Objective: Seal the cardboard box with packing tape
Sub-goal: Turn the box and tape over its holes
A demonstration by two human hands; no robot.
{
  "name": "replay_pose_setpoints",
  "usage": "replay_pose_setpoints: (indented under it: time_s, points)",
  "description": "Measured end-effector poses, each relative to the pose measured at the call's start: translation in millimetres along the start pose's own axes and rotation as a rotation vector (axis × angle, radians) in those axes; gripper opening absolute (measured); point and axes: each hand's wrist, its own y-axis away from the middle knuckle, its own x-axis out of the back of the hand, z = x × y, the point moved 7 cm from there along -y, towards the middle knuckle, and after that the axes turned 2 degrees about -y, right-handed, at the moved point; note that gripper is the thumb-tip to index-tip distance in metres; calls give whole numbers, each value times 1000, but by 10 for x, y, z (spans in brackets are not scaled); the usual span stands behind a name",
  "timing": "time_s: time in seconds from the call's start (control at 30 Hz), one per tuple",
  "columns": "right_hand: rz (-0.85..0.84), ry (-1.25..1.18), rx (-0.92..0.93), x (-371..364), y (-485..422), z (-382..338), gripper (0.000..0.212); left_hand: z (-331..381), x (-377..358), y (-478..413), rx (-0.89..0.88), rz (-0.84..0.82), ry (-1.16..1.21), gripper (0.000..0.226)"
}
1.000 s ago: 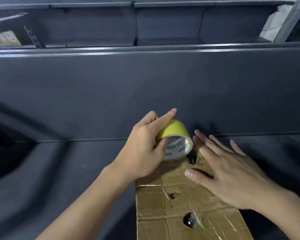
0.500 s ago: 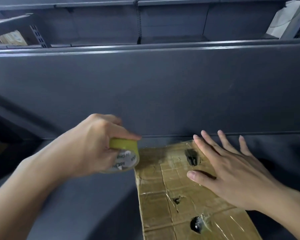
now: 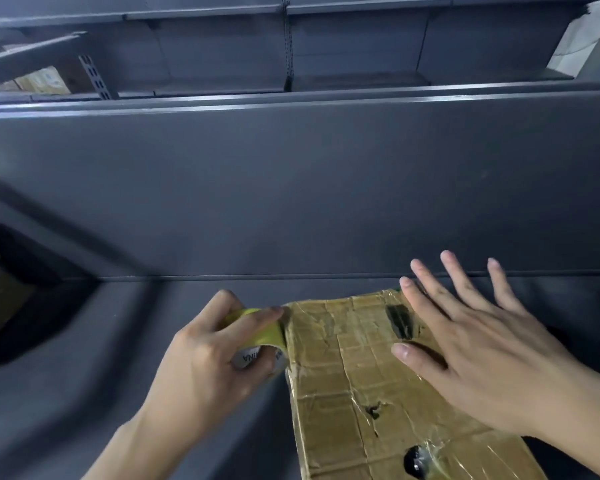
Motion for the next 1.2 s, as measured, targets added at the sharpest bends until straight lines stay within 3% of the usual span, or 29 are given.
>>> replay_pose_setpoints:
  time_s: [0.2, 0.3, 0.47, 0.77, 1.0, 1.2]
  points:
    - [-4, -32, -5, -105, -23, -297, 112, 12, -41, 12, 7, 38, 22, 36]
    - [-158, -42, 48, -15, -6, -470, 124, -6, -44, 5, 9, 57, 17, 35]
    - [-245, -187, 138, -45, 48, -910, 111, -51, -53, 1, 6, 69, 47, 35]
    - [-119, -429, 237, 70, -33, -1280, 109, -121, -85, -12, 21, 91, 147, 36]
    - [-42, -455, 281, 102, -85, -1339, 105, -88, -45, -51, 4, 64, 155, 38]
    - [27, -417, 263, 234, -176, -1277, 92, -109, -38, 2, 37, 48, 138, 61]
